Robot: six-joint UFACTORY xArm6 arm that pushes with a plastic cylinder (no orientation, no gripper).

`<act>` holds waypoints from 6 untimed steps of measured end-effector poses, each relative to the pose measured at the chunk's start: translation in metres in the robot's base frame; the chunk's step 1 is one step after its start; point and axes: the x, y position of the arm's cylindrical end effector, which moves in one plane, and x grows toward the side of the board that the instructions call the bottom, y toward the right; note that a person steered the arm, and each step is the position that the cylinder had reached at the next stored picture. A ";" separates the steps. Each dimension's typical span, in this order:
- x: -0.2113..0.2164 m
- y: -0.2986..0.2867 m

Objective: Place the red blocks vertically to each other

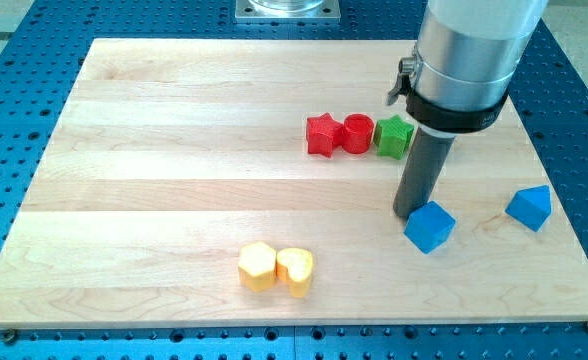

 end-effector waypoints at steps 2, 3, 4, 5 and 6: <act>0.001 0.000; -0.018 0.013; -0.031 0.025; -0.030 0.025; -0.027 0.025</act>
